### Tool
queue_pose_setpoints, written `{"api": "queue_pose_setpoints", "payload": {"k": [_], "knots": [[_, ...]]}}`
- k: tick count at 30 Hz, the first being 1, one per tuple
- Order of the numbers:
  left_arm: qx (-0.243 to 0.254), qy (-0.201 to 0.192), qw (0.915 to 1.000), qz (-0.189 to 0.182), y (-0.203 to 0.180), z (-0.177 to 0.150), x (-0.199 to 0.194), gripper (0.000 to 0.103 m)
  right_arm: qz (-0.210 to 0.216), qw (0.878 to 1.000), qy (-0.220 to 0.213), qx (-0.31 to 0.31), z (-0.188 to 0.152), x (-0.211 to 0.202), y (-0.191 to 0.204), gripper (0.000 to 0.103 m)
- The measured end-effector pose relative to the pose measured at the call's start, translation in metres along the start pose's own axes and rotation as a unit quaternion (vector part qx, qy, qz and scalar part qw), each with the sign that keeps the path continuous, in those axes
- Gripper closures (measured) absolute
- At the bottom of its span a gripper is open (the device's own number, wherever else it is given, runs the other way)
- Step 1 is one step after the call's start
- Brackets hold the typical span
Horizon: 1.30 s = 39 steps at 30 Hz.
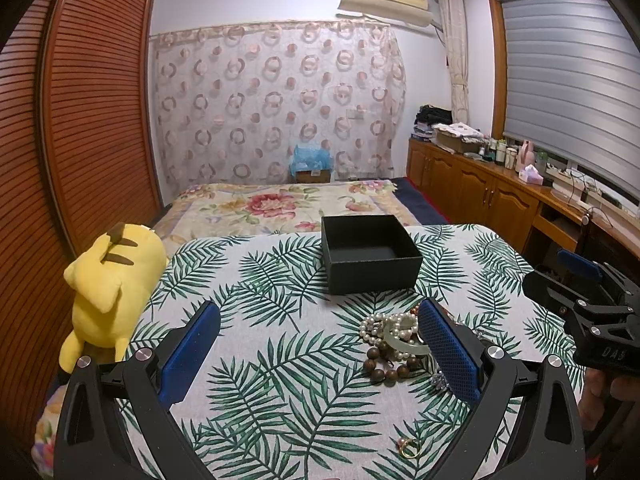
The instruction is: Organize jewelry
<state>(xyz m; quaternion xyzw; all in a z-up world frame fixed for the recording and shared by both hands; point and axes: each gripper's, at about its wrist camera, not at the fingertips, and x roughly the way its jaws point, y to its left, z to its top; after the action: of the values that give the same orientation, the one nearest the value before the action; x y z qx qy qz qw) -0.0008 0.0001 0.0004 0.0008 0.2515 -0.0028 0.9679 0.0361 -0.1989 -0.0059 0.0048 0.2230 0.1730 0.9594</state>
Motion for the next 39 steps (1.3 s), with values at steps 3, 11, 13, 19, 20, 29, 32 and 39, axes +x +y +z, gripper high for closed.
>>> {"api": "queue_pose_setpoints", "payload": {"k": [3,11,13,19,20,29,32,39], "knots": [[0.0,0.0,1.0,0.0,0.0,0.0,0.0,0.008,0.0,1.0,0.0,0.0,0.0,0.0,0.0,0.003],[0.0,-0.001,1.0,0.0,0.0,0.0,0.0,0.008,0.0,1.0,0.0,0.0,0.0,0.0,-0.001,0.003],[0.0,-0.001,1.0,0.0,0.0,0.0,0.0,0.008,0.0,1.0,0.0,0.0,0.0,0.0,-0.001,0.003],[0.0,-0.002,1.0,0.0,0.0,0.0,0.0,0.008,0.001,1.0,0.0,0.0,0.0,0.0,0.001,0.003],[0.0,-0.002,1.0,-0.001,0.0,0.0,0.0,0.008,0.001,1.0,0.0,0.001,-0.001,0.0,0.001,0.003],[0.0,-0.003,1.0,-0.001,0.001,0.003,0.003,0.008,0.001,1.0,0.0,0.001,0.0,0.0,0.002,0.003],[-0.001,-0.004,1.0,-0.001,0.002,0.003,0.003,0.008,0.001,1.0,0.0,0.001,0.0,0.0,0.002,0.003],[-0.001,-0.008,1.0,0.0,0.0,0.015,-0.007,0.008,0.003,1.0,0.0,0.0,-0.002,0.004,0.006,0.002]]}}
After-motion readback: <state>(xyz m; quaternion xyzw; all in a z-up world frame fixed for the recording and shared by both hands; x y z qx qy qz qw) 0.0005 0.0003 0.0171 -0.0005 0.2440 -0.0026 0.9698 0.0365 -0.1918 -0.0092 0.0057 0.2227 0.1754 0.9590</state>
